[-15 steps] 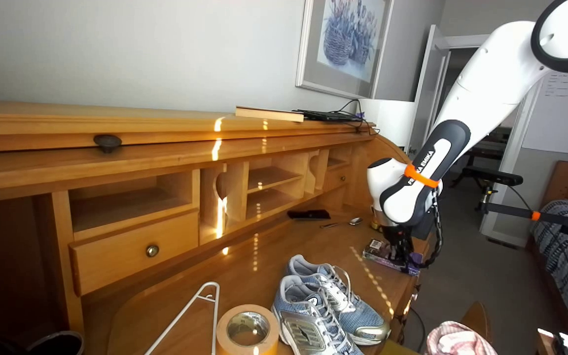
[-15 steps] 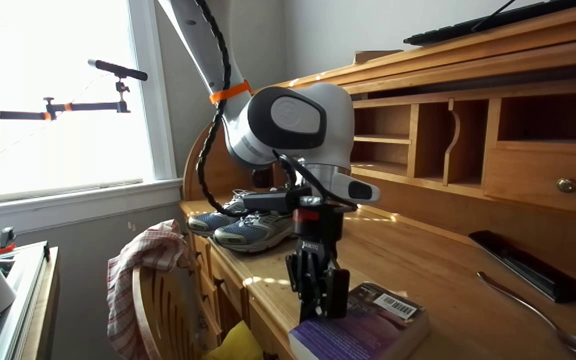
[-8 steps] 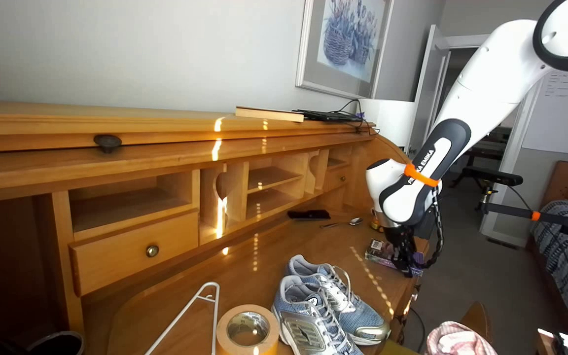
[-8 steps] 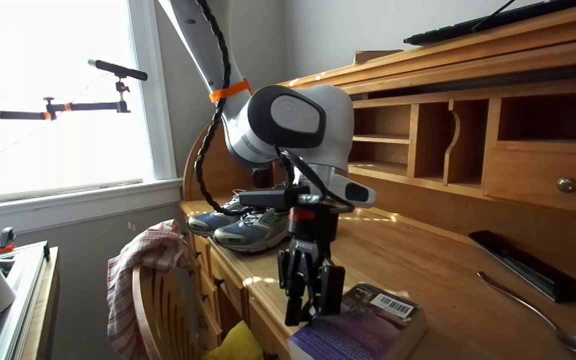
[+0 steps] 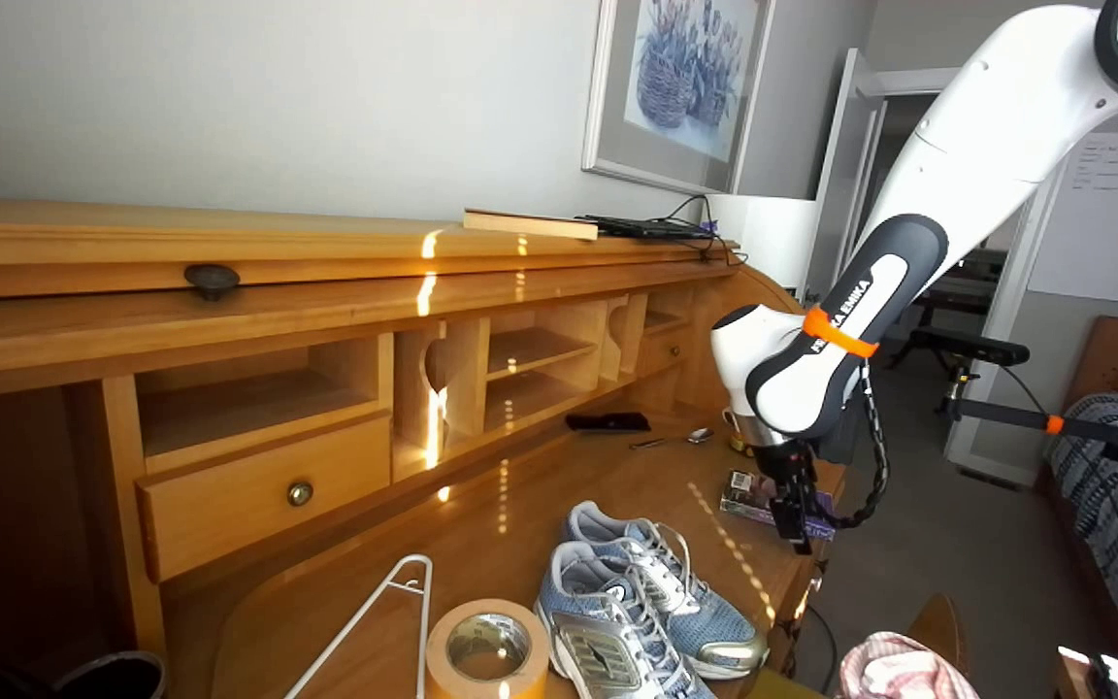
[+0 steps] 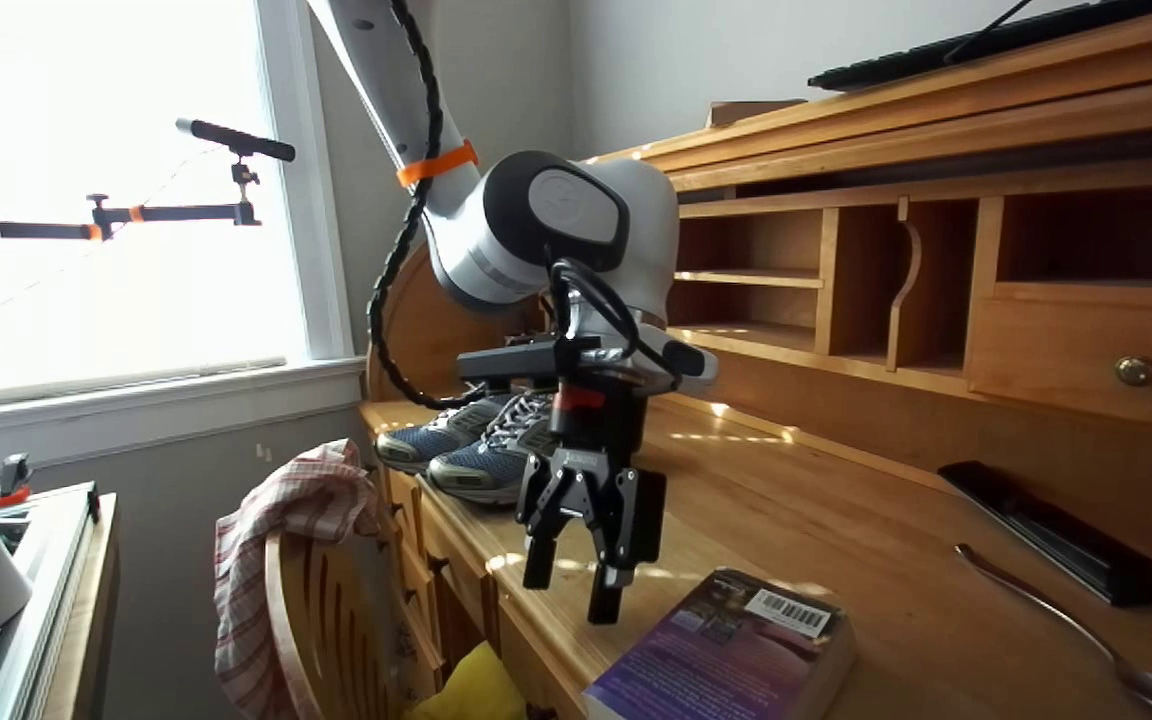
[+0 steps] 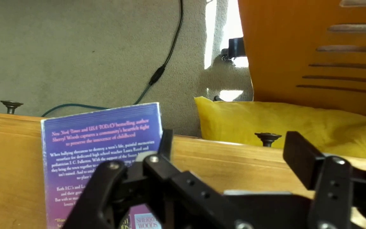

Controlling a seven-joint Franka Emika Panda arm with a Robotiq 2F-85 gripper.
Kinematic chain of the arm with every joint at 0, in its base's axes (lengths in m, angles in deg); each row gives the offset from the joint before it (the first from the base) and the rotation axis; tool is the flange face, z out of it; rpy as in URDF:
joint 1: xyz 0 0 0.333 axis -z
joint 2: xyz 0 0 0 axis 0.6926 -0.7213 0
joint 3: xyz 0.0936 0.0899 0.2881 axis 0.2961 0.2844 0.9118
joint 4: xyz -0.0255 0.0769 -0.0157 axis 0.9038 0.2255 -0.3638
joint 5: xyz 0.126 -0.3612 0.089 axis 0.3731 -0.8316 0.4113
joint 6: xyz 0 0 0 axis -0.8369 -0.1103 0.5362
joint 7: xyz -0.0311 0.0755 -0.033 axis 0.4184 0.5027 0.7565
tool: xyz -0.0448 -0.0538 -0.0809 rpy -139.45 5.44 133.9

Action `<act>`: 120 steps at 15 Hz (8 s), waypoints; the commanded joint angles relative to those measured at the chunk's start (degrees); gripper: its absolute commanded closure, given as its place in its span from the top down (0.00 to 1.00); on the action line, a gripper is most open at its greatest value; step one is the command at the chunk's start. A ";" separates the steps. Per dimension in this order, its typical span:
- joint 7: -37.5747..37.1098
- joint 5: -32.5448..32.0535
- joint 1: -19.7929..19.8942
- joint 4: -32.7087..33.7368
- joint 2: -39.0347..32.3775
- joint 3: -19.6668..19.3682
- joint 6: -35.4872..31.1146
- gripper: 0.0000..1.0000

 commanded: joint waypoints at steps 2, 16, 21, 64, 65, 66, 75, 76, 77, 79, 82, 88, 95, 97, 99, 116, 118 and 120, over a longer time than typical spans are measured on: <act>-0.25 -0.37 0.76 0.28 0.02 0.76 0.21 1.00; -16.42 -27.35 -5.22 -7.41 1.59 -6.45 -10.57 1.00; -29.95 -44.48 -6.22 -11.19 2.96 -7.43 -13.13 1.00; -72.99 -72.20 4.51 -1.84 -10.43 5.84 7.49 1.00; -72.91 -72.14 4.53 -1.83 -10.52 5.86 7.57 1.00; -72.73 -72.13 4.55 -1.84 -10.52 5.87 7.53 1.00; -70.97 -71.31 4.88 -1.16 -11.13 5.88 8.03 0.20; -70.39 -71.16 4.99 -1.20 -11.00 5.94 8.24 0.13; -69.74 -71.12 5.13 -1.34 -10.72 6.04 8.10 0.09; -68.58 -71.42 5.24 -1.88 -9.99 6.14 7.51 0.08; -66.33 -71.81 5.38 -3.17 -8.31 6.29 6.48 0.08; -62.51 -72.92 5.34 -7.00 -2.40 6.89 2.89 0.08; -61.62 -75.52 5.54 -10.83 4.47 6.58 -3.80 0.08; -61.65 -76.53 5.67 -11.97 6.52 6.44 -5.83 0.08; -62.03 -78.03 5.77 -12.80 8.11 6.24 -7.45 0.08; -55.57 -83.66 7.67 -17.53 17.74 4.21 -19.12 0.08; -54.53 -84.12 7.98 -17.90 18.80 3.82 -21.15 0.08; -52.96 -84.10 8.07 -18.49 20.33 3.42 -22.94 0.08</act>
